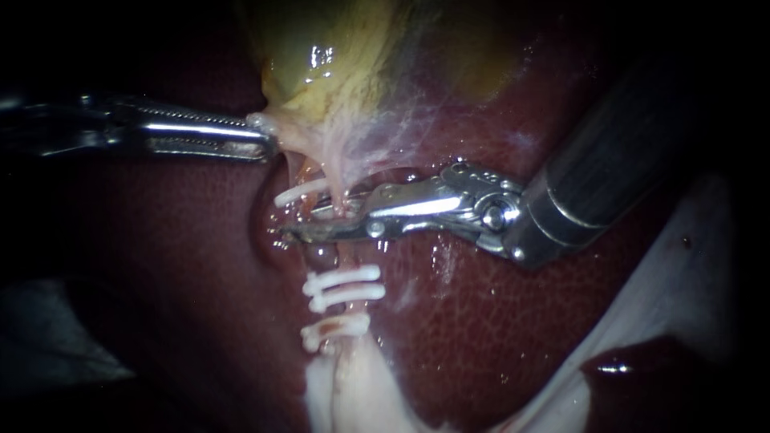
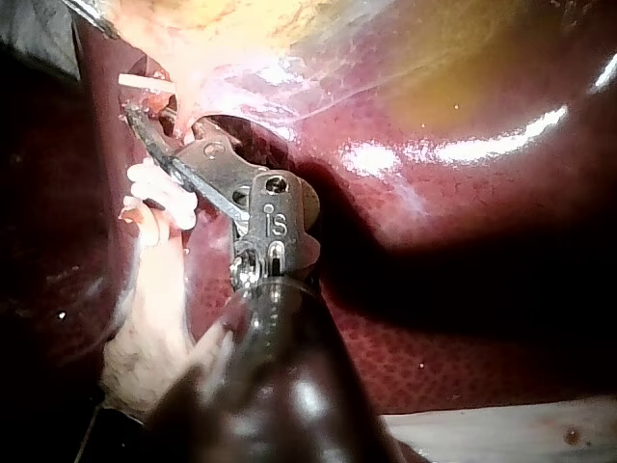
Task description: Clipping third clip right tube
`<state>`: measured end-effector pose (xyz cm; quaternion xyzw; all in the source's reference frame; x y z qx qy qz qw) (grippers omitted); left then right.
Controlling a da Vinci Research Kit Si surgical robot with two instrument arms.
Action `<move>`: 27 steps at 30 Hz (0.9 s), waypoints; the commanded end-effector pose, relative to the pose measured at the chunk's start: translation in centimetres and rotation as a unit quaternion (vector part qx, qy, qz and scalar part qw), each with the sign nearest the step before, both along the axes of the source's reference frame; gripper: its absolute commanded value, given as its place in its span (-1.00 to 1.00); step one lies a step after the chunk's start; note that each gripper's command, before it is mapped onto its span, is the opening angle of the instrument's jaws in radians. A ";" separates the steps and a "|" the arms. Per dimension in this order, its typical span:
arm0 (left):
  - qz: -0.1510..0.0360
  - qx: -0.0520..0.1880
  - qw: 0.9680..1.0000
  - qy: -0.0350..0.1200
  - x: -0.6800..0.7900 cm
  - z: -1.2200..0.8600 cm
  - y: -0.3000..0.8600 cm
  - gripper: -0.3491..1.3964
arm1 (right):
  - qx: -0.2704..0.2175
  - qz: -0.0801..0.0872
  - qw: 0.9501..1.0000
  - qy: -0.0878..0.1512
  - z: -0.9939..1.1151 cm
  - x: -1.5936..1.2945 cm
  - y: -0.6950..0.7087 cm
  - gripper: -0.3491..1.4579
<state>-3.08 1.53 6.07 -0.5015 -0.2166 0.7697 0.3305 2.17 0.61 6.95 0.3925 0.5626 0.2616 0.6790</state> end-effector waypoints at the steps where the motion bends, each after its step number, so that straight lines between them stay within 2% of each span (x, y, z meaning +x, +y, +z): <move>1: 0.000 0.000 1.000 0.000 0.00 0.00 0.00 -1.00 | 0.000 0.003 1.000 0.001 0.00 -0.01 0.01 -0.31; 3: 0.000 0.000 1.000 0.000 0.01 -0.01 0.00 -1.00 | 0.002 0.009 1.000 0.010 0.00 0.00 0.02 -0.16; 5: 0.001 0.000 1.000 -0.001 0.01 -0.01 0.00 -1.00 | 0.000 0.014 1.000 0.014 0.00 0.01 0.03 -0.11; 12: 0.001 0.000 1.000 -0.001 0.04 -0.02 0.01 -1.00 | -0.023 0.012 0.999 0.021 -0.02 -0.06 0.03 -0.06; 27: 0.002 0.001 1.000 -0.001 0.06 -0.02 0.01 -1.00 | -0.020 -0.031 0.998 0.053 -0.09 -0.42 0.02 -0.06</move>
